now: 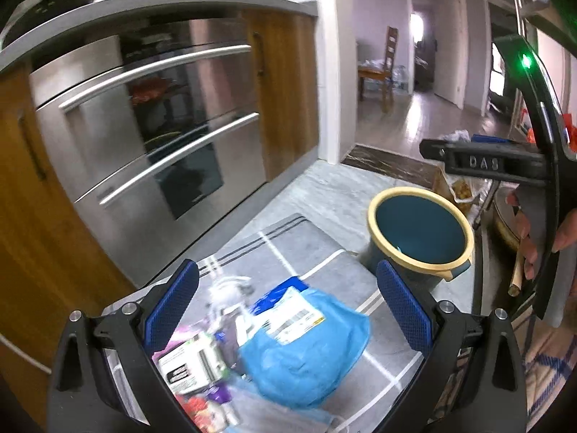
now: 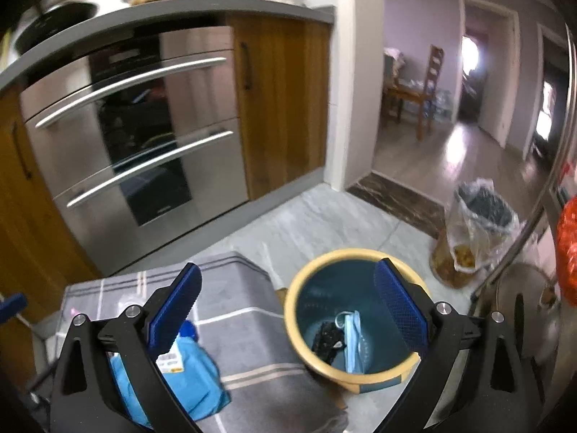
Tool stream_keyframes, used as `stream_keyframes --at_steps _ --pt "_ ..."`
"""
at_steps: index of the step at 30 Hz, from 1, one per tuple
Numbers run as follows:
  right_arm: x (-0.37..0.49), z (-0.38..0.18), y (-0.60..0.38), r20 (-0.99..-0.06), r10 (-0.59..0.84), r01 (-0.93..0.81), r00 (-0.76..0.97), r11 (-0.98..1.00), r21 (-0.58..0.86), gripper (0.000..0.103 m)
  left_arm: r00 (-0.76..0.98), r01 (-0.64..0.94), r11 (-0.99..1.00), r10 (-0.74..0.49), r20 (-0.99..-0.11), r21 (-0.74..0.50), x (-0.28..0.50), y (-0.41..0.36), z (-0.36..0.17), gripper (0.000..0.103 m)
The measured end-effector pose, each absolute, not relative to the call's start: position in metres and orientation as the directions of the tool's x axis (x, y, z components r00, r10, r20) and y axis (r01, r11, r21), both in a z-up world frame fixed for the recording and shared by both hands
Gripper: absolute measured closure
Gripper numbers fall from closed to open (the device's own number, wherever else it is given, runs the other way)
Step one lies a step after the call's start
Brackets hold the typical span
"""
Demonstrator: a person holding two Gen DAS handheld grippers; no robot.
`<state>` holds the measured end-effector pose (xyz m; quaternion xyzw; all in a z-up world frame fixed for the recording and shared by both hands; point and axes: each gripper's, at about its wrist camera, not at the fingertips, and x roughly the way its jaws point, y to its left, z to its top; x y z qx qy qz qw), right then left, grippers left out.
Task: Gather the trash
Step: 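Move both open tools back over the trash pile on the cloth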
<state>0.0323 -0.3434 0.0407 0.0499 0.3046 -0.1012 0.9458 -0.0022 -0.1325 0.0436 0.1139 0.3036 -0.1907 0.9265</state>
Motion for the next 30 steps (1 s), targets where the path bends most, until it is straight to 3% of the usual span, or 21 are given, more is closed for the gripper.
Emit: stream_keyframes --at_steps 14,21,30 --pt "-0.009 0.056 -0.253 -0.526 0.005 0.058 0.851 0.993 0.102 0.006 0.866 0.281 0.948 -0.184 -0.466 0.147 -0.064 -0.059 0.067 0.006" --pt "-0.006 0.056 -0.228 -0.52 0.032 0.014 0.853 0.996 0.086 0.005 0.856 0.214 0.97 -0.127 -0.502 0.12 -0.058 -0.03 0.053 0.006" --pt "0.027 0.017 -0.225 -0.654 0.08 0.07 0.752 0.977 0.199 0.005 0.811 0.08 0.989 0.01 -0.585 0.127 -0.033 0.007 0.017 0.006"
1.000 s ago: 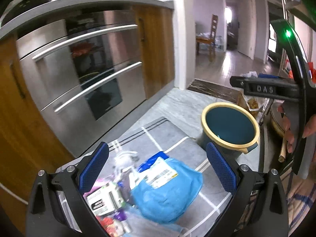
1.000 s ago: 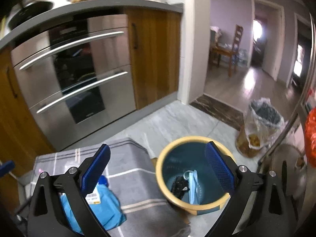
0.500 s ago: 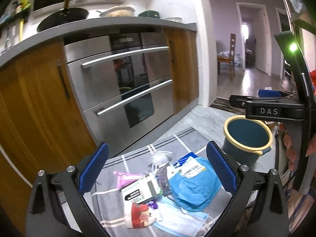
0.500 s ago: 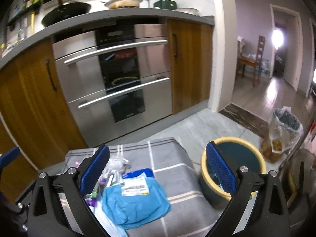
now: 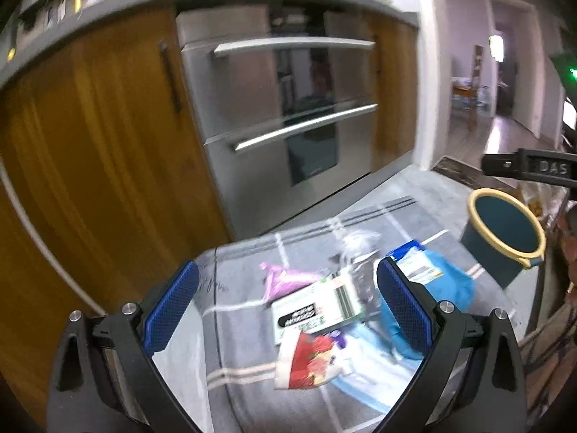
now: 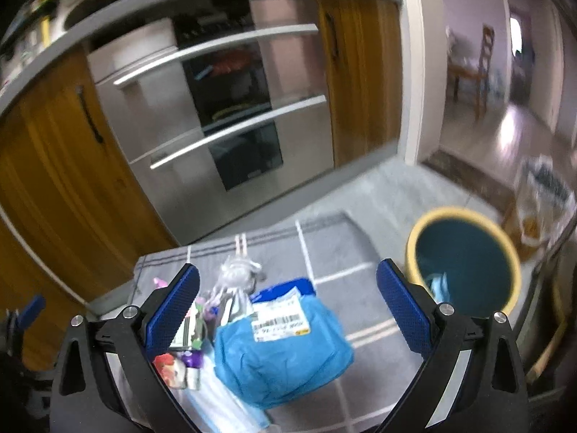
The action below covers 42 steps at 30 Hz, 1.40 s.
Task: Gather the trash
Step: 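Move both open tools back over the trash pile on the cloth, then grasp the red-flowered paper cup with the left tool while the right tool grasps the blue mailer bag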
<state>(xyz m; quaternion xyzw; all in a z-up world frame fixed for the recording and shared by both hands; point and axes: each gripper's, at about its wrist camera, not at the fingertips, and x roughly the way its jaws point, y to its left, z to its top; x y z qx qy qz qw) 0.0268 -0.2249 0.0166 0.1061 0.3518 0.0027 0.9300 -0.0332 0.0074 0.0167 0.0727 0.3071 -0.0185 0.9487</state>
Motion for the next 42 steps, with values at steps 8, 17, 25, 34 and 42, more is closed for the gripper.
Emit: stream_keyframes --at_steps 8,17,25,34,42 --pt "0.056 -0.02 -0.211 -0.743 0.104 0.122 0.661 0.962 0.243 0.005 0.729 -0.056 0.996 0.084 -0.679 0.063 -0.013 0.042 -0.018 0.006" --pt "0.069 -0.042 -0.205 -0.804 0.102 0.113 0.586 0.972 0.205 0.005 0.597 0.011 0.999 0.02 -0.802 0.033 0.001 0.022 -0.073 0.006" --pt "0.082 -0.075 -0.232 -0.874 0.09 0.203 0.478 0.956 0.209 0.005 0.516 0.07 0.995 0.02 -0.856 0.065 0.011 -0.001 -0.109 0.006" --pt "0.092 -0.124 -0.226 -0.942 0.136 0.207 0.308 0.956 0.206 0.012 0.401 0.056 0.995 0.053 -0.914 0.082 0.022 -0.001 -0.144 0.013" --pt "0.098 -0.157 -0.223 -0.964 0.215 0.239 0.159 0.939 0.249 0.06 0.381 0.055 0.996 0.046 -0.923 0.072 0.026 -0.001 -0.147 0.021"
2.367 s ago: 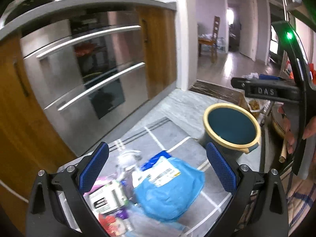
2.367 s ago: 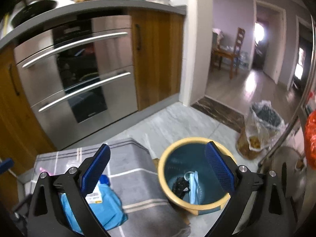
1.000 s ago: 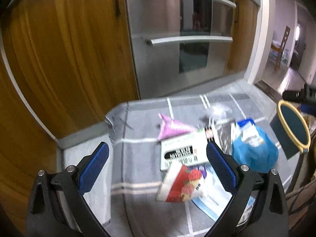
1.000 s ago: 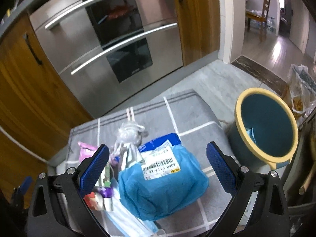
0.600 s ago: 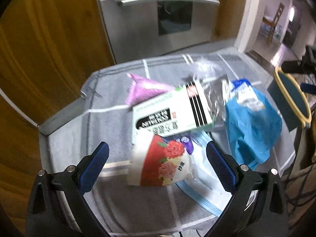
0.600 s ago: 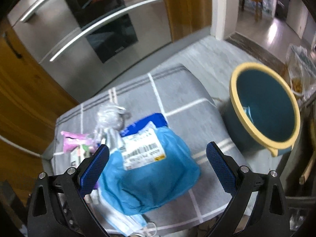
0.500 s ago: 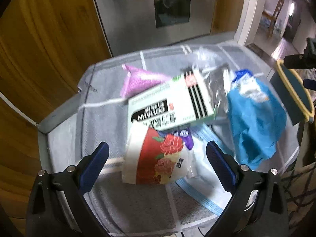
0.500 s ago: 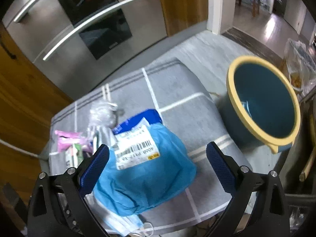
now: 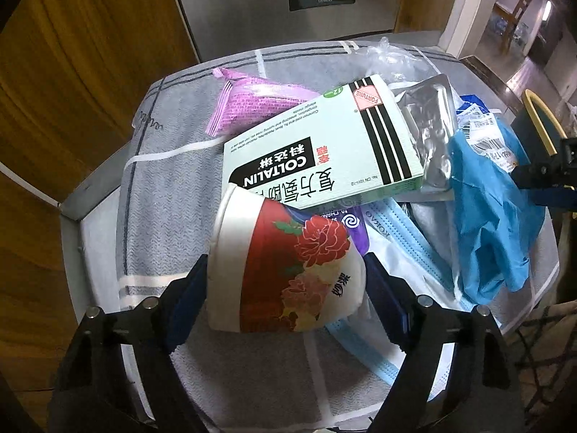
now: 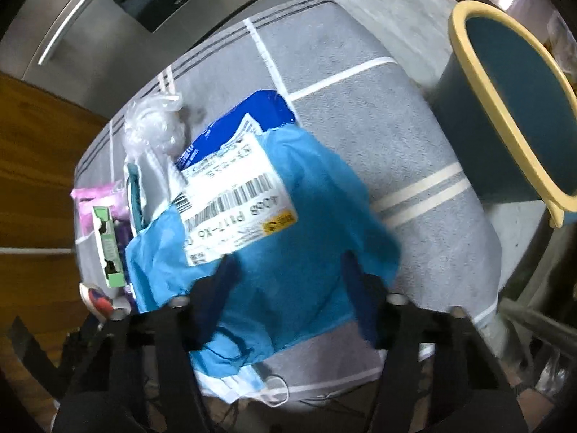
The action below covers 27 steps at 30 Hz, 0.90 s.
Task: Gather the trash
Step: 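Grasp the red-flowered paper cup with the left tool while the right tool grasps the blue mailer bag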
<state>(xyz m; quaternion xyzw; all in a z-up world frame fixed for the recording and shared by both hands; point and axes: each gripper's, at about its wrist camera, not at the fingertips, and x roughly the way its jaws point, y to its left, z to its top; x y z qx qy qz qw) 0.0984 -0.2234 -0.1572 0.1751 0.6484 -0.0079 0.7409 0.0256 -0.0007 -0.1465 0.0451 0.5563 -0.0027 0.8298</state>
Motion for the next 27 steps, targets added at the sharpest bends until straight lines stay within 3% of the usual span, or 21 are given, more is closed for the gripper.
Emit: stream_keyframes --at_steps 5,13,14,16,17,18,27 --pt "0.097 -0.147 -0.215 -0.96 0.203 0.189 0.195 0.952 0.24 0.101 0.38 0.047 0.995 0.058 -0.923 0.082 0.027 -0.001 -0.146 0.021" --pt "0.09 -0.13 -0.246 -0.939 0.216 0.267 0.268 0.92 0.287 0.102 0.411 0.004 0.997 0.073 -0.909 0.082 0.02 0.003 -0.132 0.022" --pt "0.089 -0.132 -0.252 -0.942 0.209 0.293 0.263 0.913 0.285 0.099 0.42 -0.001 0.996 0.079 -0.904 0.087 0.019 0.003 -0.129 0.022" --pt "0.089 -0.137 -0.26 -0.944 0.211 0.333 0.252 0.898 0.289 0.072 0.448 -0.001 0.995 0.093 -0.889 0.103 0.015 0.001 -0.121 0.022" --pt "0.089 -0.139 -0.265 -0.944 0.211 0.351 0.253 0.89 0.293 0.044 0.464 0.0 0.994 0.098 -0.88 0.11 0.014 0.0 -0.116 0.022" --pt "0.088 -0.141 -0.269 -0.945 0.205 0.36 0.255 0.887 0.289 0.035 0.483 0.002 0.993 0.101 -0.87 0.116 0.012 -0.001 -0.111 0.022" --pt "0.097 -0.17 -0.275 -0.966 0.16 0.395 0.205 0.889 0.231 0.035 0.625 0.065 0.987 0.073 -0.778 0.145 0.007 -0.019 -0.078 0.022"
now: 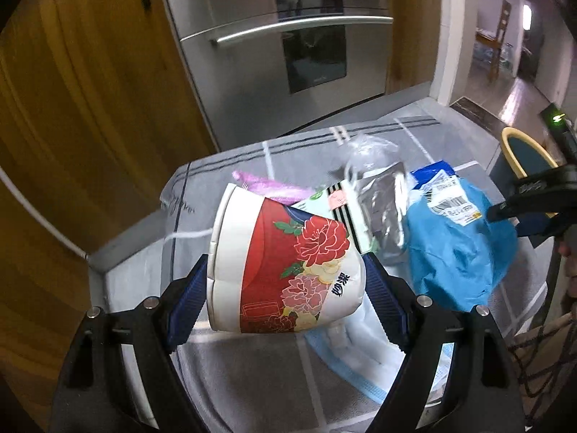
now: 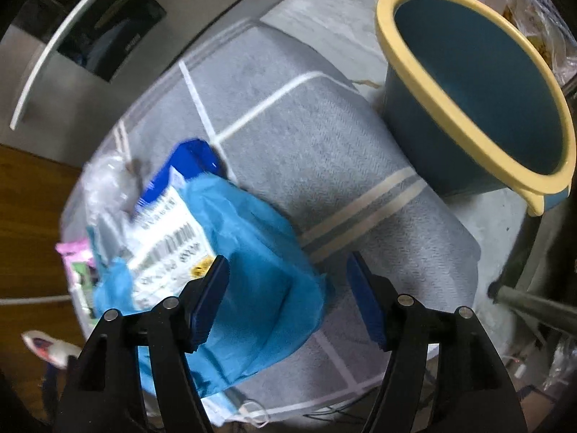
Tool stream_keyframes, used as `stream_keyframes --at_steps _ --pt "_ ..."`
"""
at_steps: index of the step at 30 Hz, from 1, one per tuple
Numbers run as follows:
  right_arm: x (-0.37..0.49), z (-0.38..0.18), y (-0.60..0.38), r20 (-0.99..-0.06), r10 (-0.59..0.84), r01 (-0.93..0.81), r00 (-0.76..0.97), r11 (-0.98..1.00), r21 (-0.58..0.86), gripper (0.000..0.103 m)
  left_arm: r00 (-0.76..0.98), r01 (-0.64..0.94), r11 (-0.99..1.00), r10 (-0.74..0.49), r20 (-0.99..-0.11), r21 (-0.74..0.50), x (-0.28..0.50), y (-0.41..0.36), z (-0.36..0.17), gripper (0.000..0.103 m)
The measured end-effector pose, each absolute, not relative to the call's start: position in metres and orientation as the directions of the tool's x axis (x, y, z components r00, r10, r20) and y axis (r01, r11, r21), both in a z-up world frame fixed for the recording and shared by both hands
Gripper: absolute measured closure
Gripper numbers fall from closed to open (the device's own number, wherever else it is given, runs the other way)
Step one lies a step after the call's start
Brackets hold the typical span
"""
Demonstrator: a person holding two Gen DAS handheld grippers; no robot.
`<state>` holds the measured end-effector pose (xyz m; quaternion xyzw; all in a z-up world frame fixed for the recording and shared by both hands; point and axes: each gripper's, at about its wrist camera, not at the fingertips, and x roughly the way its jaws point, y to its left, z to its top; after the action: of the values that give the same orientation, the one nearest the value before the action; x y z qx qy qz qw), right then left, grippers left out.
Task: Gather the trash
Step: 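Grasp the red-flowered paper cup with the left tool while the right tool grasps the blue mailer bag, then lift the paper cup and blue mailer bag and carry both over the teal bin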
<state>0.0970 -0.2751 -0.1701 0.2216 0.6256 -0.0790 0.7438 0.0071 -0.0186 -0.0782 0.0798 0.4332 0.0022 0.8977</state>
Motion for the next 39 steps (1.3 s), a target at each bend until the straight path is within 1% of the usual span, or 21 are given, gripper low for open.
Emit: stream_keyframes --at_steps 2,4,5,6,7,8,13,15,18,21,25,30,35,39 --pt "0.098 -0.177 -0.275 -0.971 0.148 0.403 0.188 0.89 0.214 0.035 0.621 0.078 0.987 0.064 -0.781 0.143 0.009 -0.021 -0.079 0.022" --pt "0.099 -0.179 -0.274 -0.973 0.144 0.408 0.183 0.889 0.208 0.062 0.616 0.083 0.987 0.056 -0.786 0.136 0.011 -0.022 -0.08 0.022" --pt "0.099 -0.178 -0.274 -0.974 0.133 0.4 0.182 0.895 0.197 0.08 0.614 0.084 0.988 0.049 -0.788 0.127 0.013 -0.021 -0.08 0.022" --pt "0.1 -0.175 -0.272 -0.972 0.128 0.385 0.196 0.902 0.196 0.086 0.613 0.084 0.989 0.043 -0.789 0.119 0.016 -0.02 -0.081 0.022" --pt "0.1 -0.172 -0.271 -0.968 0.132 0.373 0.213 0.905 0.205 0.09 0.615 0.084 0.99 0.04 -0.788 0.116 0.016 -0.02 -0.081 0.022" --pt "0.1 -0.168 -0.269 -0.963 0.14 0.363 0.231 0.906 0.218 0.098 0.617 0.084 0.99 0.037 -0.786 0.112 0.016 -0.02 -0.081 0.022" --pt "0.099 -0.149 -0.268 -0.945 0.16 0.334 0.284 0.908 0.254 0.099 0.631 0.093 0.992 0.009 -0.776 0.087 0.017 -0.028 -0.077 0.022" --pt "0.097 -0.134 -0.266 -0.936 0.153 0.302 0.316 0.919 0.253 0.099 0.641 0.102 0.991 0.001 -0.767 0.087 0.016 -0.031 -0.074 0.022" --pt "0.096 -0.103 -0.258 -0.915 0.115 0.21 0.387 0.955 0.209 0.099 0.654 0.111 0.99 -0.01 -0.757 0.082 0.015 -0.034 -0.069 0.022" --pt "0.09 -0.06 -0.243 -0.864 0.079 0.089 0.498 0.986 0.141 0.099 0.664 0.111 0.991 -0.015 -0.748 0.078 0.014 -0.036 -0.065 0.022" --pt "0.081 -0.023 -0.235 -0.804 0.067 0.017 0.591 0.995 0.095 0.1 0.68 0.121 0.989 -0.019 -0.733 0.086 0.013 -0.039 -0.06 0.022" --pt "0.071 0.006 -0.246 -0.751 0.062 0.0 0.658 0.997 0.082 0.1 0.723 0.138 0.987 -0.046 -0.689 0.079 0.009 -0.045 -0.044 0.022" --pt "0.06 0.04 -0.265 -0.692 0.036 0.028 0.721 0.996 0.081 0.1 0.767 0.208 0.976 -0.126 -0.63 0.057 0.003 -0.056 -0.021 0.022" --pt "0.054 0.056 -0.288 -0.657 0.029 0.055 0.754 0.993 0.107 0.1 0.774 0.239 0.97 -0.167 -0.611 0.038 -0.001 -0.066 -0.01 0.022"
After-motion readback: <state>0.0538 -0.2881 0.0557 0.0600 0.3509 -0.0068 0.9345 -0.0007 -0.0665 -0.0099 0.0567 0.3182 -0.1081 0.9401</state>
